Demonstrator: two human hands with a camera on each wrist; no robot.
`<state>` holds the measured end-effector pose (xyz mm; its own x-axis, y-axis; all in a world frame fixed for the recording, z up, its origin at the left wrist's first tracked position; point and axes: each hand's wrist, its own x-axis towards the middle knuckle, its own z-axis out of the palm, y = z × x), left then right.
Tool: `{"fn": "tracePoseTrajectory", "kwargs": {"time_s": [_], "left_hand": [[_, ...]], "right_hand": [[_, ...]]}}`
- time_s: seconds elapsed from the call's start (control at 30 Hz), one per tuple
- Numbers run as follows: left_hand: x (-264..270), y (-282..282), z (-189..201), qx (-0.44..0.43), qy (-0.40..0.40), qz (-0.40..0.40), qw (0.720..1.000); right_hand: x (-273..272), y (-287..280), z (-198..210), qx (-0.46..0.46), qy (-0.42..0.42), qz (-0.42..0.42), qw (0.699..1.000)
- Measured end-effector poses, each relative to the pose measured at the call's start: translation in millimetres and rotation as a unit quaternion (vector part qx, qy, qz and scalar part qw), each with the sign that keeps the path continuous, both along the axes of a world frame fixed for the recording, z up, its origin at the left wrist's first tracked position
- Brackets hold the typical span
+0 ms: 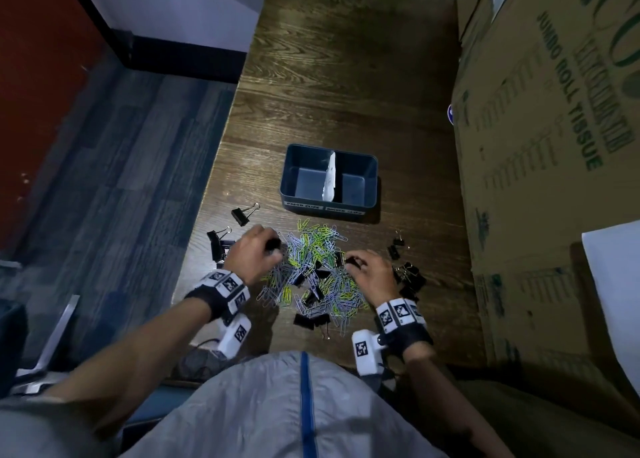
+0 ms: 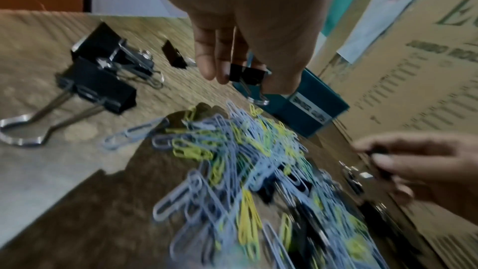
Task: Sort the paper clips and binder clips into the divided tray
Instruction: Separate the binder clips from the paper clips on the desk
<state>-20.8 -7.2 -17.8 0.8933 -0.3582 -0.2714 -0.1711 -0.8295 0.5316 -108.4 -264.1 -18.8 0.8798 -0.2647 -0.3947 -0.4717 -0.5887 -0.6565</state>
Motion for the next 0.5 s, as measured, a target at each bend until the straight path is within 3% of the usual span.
{"fn": "tracePoseTrajectory", "kwargs": {"time_s": [0.17,0.3,0.5], "left_hand": [[40,13,0,0.068,-0.014,0.064,0.996],[54,13,-5,0.123,-0.021,0.026,0.992],[54,9,-15,0.174,-0.027,-0.044,0.983]], "right_hand": [[8,-37,13,0.04,0.032,-0.055,0.997],[13,-60,13,-0.026,0.014,-0.105,0.994],[11,-94,-4,-0.084,0.054,-0.143,0.985]]}}
